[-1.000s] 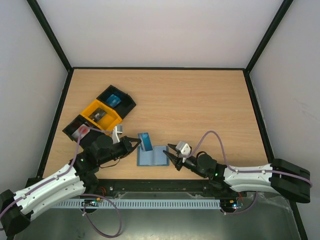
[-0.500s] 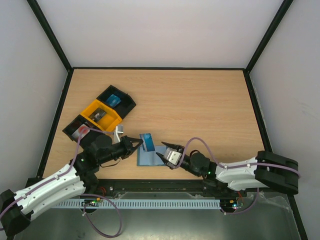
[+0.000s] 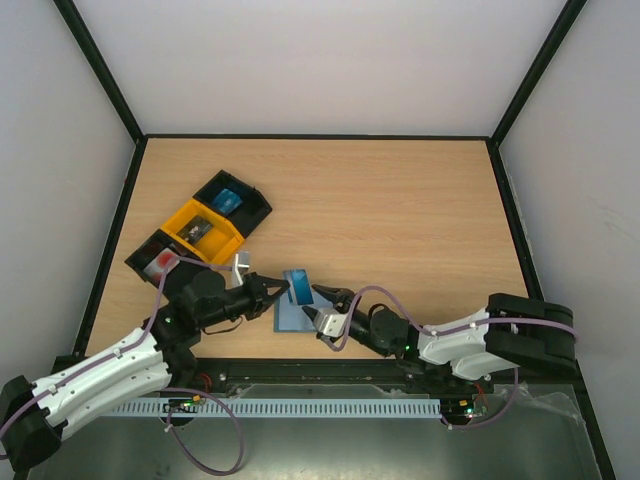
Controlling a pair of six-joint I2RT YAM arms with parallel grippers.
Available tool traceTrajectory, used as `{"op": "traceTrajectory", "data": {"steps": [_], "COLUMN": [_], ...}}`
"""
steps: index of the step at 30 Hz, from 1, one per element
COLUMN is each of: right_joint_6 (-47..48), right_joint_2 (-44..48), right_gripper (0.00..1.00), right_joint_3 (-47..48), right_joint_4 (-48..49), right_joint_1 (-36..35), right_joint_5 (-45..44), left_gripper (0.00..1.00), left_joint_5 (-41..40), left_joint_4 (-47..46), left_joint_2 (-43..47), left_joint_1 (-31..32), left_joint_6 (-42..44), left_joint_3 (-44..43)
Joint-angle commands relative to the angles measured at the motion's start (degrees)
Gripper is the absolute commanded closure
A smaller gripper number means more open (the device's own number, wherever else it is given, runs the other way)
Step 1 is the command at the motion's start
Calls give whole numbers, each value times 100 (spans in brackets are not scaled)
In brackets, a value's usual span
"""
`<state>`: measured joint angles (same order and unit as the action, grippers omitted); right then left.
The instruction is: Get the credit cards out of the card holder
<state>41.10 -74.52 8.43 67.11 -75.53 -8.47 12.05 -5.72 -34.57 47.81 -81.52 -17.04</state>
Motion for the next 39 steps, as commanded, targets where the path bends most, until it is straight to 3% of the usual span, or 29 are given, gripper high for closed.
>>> {"op": "traceTrajectory", "data": {"steps": [1,5,13,17,19,22,25,29,34,39], "right_joint_6": [486,723,892,908,832,538,-156,-1817,-3893,-5634], "right_joint_2": [-287,-524,-762,-813,-778,-553,-40,958,1766,2371], "right_gripper": [47,56,97,98,98,98,98,98,98,98], "right_joint_3": [139,143,186,113,75,31,19,211,958,1330], "right_joint_4": [570,834,890,924,936,736,63,-1266,-3448,-4735], "right_joint_1": [-231,-400,-542,-612,-634,-709,-757,-771,-769,-771], "right_joint_5": [-479,-647,-918,-1110,-1170,-1123,-939,-1163,-1798,-1575], "left_gripper": [97,97,97,97,85,49,30,19,11,11], "left_joint_5": [215,252,280,284,232,78,-41,-185,-70,248], "left_joint_4": [-383,-469,-403,-360,-303,-246,-42,306,364,149], "left_joint_2": [-16,-47,19,51,83,199,288,381,416,405], "left_joint_1": [-34,-27,-36,-33,-37,-37,-35,-35,-40,-33], "left_joint_6": [-230,-263,-300,-293,-278,-108,437,1192,1929,2372], "left_joint_3": [244,306,306,247,209,139,-103,-482,-735,-727]}}
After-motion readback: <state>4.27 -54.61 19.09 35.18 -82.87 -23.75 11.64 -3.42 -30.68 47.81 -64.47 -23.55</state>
